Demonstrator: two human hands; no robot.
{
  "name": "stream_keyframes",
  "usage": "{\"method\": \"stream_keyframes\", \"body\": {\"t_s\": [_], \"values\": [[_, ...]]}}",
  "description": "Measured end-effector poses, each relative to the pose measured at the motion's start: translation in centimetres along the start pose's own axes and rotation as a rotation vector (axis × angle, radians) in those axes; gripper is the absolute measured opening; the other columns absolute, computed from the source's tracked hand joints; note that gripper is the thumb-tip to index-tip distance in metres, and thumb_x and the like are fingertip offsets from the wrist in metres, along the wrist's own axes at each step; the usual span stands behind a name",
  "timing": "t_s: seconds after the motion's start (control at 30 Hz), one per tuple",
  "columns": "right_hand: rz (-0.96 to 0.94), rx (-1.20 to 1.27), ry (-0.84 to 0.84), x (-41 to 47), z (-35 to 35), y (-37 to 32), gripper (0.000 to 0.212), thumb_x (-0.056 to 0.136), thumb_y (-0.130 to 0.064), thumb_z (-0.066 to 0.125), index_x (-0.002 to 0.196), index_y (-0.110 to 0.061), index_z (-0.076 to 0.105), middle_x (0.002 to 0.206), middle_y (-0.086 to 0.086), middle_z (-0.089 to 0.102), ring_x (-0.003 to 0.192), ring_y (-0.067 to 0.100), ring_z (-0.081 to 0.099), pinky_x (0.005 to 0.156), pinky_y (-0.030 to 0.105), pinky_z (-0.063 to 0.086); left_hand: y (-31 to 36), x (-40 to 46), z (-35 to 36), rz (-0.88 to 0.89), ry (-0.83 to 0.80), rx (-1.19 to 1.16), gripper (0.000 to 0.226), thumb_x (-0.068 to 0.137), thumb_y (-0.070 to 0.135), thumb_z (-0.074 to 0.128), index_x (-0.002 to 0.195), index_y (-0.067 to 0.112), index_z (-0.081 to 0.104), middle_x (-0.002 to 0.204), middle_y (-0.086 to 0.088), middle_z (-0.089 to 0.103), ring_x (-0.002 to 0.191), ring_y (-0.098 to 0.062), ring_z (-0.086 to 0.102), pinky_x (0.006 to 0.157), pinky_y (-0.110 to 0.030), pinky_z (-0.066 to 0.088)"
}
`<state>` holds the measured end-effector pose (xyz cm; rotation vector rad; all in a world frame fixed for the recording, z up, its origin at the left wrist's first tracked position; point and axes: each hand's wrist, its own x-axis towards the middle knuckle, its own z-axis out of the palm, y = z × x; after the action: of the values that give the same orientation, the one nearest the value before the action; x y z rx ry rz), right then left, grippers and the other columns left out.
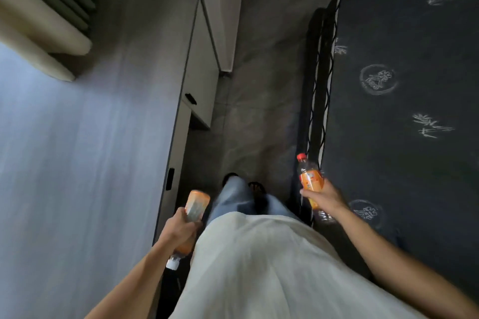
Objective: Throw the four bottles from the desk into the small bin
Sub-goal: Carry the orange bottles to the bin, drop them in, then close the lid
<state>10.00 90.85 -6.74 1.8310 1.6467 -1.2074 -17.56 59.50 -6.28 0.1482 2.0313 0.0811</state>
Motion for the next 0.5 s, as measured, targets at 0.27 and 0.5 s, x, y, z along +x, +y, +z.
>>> {"method": "stream_keyframes", "body": {"t_s": [0.27, 0.5], "values": [[-0.079, 0.122, 0.004, 7.3, -4.7, -11.3, 0.064, 0.062, -0.052, 0.080, 0.112, -0.023, 0.054, 0.100, 0.003, 0.067, 0.090, 0.025, 0.066, 0.085, 0.045, 0.057, 7.3, 4.7, -6.2, -0.051, -0.113, 0.052, 0.050, 0.074, 0.045, 0.068, 0.111, 0.015, 0.054, 0.106, -0.008, 0.066, 0.096, -0.029, 0.065, 0.089, -0.045, 0.056], [0.054, 0.172, -0.002, 9.8, -7.4, -14.6, 0.058, 0.071, -0.028, 0.085, 0.118, -0.009, 0.057, 0.105, 0.015, 0.068, 0.093, 0.033, 0.066, 0.085, 0.047, 0.056, 20.3, 9.8, -13.0, 0.086, -0.080, 0.291, 0.061, 0.085, 0.058, 0.063, 0.126, 0.015, 0.047, 0.119, -0.014, 0.067, 0.103, -0.035, 0.065, 0.085, -0.038, 0.052]]}}
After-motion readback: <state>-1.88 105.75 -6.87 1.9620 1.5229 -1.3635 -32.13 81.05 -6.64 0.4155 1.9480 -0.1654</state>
